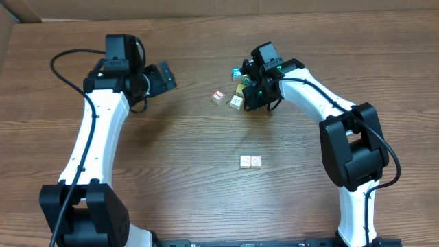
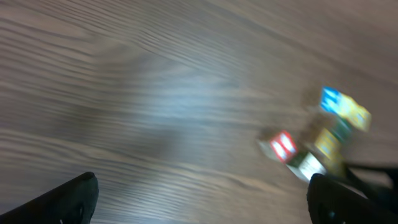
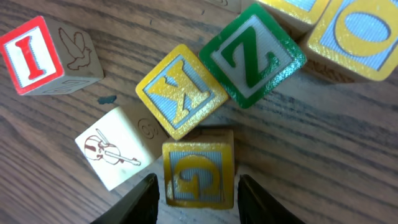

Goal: Flip 4 blocks

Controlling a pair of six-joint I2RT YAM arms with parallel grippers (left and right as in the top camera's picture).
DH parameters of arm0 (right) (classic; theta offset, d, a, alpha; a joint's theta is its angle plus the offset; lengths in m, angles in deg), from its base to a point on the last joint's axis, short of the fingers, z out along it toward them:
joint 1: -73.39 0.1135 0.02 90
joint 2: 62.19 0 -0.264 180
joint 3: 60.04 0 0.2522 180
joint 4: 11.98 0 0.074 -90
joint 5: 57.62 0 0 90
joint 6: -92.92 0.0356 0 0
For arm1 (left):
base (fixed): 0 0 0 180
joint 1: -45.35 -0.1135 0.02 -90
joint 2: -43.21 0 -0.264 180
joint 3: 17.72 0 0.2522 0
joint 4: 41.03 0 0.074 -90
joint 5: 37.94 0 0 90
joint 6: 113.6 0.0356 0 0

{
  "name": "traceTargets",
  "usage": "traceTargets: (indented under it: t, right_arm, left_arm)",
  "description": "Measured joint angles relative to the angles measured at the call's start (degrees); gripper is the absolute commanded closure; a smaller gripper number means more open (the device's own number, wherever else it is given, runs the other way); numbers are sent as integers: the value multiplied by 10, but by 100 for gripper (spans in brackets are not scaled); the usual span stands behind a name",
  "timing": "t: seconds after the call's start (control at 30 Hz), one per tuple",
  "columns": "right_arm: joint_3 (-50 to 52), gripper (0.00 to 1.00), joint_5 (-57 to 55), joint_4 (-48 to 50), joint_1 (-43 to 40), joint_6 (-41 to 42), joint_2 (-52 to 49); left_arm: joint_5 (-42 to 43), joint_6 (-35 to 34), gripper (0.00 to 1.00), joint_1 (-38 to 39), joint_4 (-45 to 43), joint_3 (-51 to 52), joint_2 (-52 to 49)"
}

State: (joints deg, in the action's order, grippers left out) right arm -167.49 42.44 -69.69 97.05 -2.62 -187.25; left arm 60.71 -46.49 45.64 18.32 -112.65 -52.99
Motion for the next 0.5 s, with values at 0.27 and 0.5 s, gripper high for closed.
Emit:
traceTargets:
  t: [0.27, 0.5]
  right_arm:
    - [24, 71, 0, 30, 0, 8, 0]
    - [16, 78, 1, 8, -1, 21, 0]
  left_arm:
    - [63, 30, 25, 58, 22, -1, -51]
    - [32, 46, 8, 100, 27, -1, -86]
